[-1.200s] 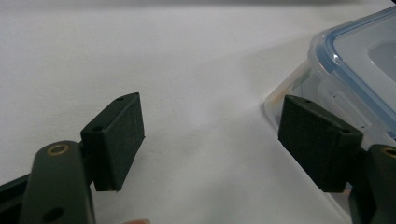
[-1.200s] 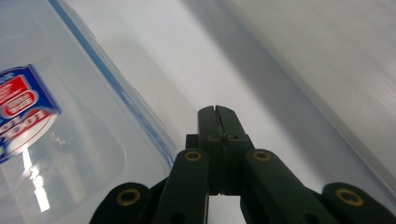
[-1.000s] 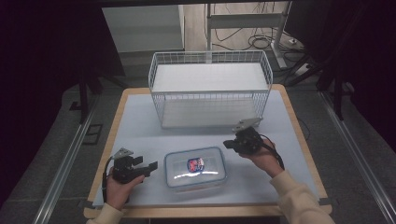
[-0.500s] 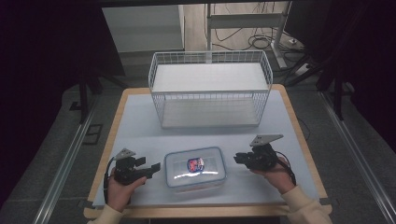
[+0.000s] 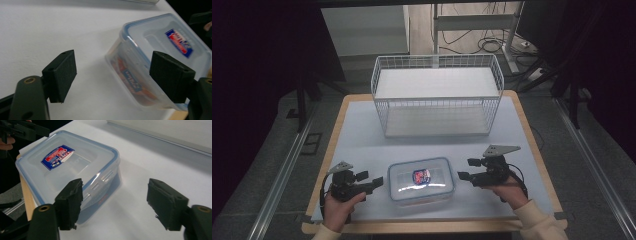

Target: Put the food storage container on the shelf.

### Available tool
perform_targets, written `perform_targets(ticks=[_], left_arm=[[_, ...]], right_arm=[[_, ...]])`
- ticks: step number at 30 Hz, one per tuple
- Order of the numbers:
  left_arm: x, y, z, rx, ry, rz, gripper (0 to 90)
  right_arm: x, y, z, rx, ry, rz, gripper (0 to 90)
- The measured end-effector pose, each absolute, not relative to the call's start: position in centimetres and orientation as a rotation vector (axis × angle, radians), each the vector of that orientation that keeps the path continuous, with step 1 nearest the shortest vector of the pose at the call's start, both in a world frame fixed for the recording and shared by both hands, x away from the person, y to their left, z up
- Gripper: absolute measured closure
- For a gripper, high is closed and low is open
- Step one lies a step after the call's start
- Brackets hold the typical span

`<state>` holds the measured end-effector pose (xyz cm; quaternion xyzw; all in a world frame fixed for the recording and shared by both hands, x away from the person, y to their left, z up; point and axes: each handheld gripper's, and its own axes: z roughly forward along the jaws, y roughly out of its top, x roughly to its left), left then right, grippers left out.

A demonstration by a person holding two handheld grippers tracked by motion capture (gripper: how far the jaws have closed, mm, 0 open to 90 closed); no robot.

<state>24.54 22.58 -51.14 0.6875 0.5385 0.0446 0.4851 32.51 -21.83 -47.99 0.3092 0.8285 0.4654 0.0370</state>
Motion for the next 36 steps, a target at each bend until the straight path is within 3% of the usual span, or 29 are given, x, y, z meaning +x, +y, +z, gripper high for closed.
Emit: perform_targets(ticks=[8, 36], left_arm=[[23.6, 21.6, -50.3, 1.705, 1.268, 0.116, 20.0], [24.5, 18.4, -52.2, 1.664, 1.280, -0.178, 19.4]], right_arm=[[32.4, -21.8, -47.9, 0.976, 2.547, 1.484, 25.5], [32.3, -21.0, -48.3, 0.992, 2.586, 1.457, 23.9]])
